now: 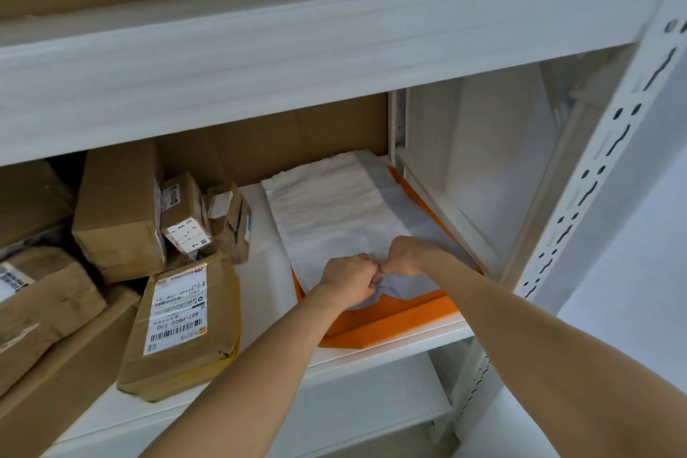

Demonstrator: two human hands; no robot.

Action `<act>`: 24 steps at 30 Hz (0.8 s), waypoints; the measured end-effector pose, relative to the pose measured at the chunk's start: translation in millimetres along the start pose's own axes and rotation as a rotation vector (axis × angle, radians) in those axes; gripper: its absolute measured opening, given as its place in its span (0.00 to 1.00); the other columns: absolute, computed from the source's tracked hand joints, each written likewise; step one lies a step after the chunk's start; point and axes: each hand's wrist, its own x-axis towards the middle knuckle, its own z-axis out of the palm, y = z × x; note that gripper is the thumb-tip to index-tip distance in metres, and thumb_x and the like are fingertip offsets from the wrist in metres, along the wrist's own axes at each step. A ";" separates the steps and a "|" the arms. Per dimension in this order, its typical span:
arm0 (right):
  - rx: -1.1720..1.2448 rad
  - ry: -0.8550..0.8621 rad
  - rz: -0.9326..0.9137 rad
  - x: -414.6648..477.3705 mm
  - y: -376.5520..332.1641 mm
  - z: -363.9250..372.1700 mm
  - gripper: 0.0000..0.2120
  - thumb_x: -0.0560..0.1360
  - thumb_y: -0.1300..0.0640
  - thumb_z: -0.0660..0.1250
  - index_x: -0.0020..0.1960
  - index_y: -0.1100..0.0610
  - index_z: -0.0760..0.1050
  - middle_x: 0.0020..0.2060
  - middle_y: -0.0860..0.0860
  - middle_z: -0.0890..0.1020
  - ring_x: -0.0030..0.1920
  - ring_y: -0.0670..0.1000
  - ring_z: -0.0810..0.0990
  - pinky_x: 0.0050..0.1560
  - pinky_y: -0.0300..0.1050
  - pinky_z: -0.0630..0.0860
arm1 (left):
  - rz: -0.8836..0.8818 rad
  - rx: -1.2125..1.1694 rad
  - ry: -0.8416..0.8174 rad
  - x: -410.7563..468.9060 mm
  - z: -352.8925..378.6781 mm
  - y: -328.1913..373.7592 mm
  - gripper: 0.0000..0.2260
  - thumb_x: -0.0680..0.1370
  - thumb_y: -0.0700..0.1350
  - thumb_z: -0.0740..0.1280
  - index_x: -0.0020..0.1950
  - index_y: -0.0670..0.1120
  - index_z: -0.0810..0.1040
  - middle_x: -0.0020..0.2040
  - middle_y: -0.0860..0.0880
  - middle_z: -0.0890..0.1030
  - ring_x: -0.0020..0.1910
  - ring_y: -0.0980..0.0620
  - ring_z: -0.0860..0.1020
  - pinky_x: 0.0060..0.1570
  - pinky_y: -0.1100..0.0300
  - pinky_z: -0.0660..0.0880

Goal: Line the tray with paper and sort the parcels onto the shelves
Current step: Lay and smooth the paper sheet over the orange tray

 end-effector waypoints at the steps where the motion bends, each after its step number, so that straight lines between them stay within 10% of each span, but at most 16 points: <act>1: 0.012 0.017 -0.038 0.0 3.5 -0.4 0.15 0.72 0.44 0.70 0.42 0.55 0.72 0.39 0.50 0.74 0.42 0.51 0.76 0.38 0.41 0.71 | -0.003 -0.017 0.002 -0.5 -1.4 -1.5 0.10 0.77 0.50 0.63 0.54 0.47 0.78 0.54 0.47 0.78 0.53 0.46 0.78 0.48 0.53 0.74; 5: 0.021 -0.058 -0.148 -10.1 15.0 -6.1 0.39 0.64 0.40 0.77 0.70 0.46 0.66 0.63 0.47 0.68 0.64 0.52 0.70 0.62 0.49 0.72 | -0.087 -0.214 0.021 -3.9 -18.5 -17.8 0.07 0.75 0.50 0.67 0.50 0.49 0.78 0.48 0.50 0.80 0.48 0.50 0.78 0.45 0.56 0.74; 11: -0.167 0.198 -0.253 -19.4 6.1 -11.2 0.08 0.73 0.59 0.63 0.46 0.51 0.79 0.41 0.48 0.79 0.46 0.52 0.79 0.40 0.43 0.75 | -0.174 -0.526 -0.035 -7.4 -31.5 -22.9 0.05 0.75 0.44 0.65 0.39 0.51 0.74 0.39 0.52 0.77 0.42 0.52 0.75 0.43 0.58 0.73; 21: -0.227 -0.165 -0.060 -16.1 2.2 -5.9 0.06 0.75 0.57 0.66 0.42 0.58 0.79 0.33 0.51 0.77 0.32 0.49 0.74 0.34 0.41 0.72 | -0.169 -0.580 -0.489 -22.7 -29.6 7.1 0.19 0.71 0.62 0.70 0.56 0.52 0.79 0.51 0.52 0.79 0.51 0.53 0.76 0.49 0.60 0.72; 24: -0.195 -0.248 -0.014 -18.9 3.3 1.8 0.06 0.75 0.58 0.66 0.49 0.59 0.80 0.39 0.51 0.82 0.40 0.50 0.81 0.46 0.43 0.79 | -0.112 -0.332 -0.595 -26.8 -27.0 21.6 0.26 0.70 0.60 0.72 0.63 0.49 0.73 0.58 0.49 0.77 0.54 0.49 0.77 0.50 0.57 0.76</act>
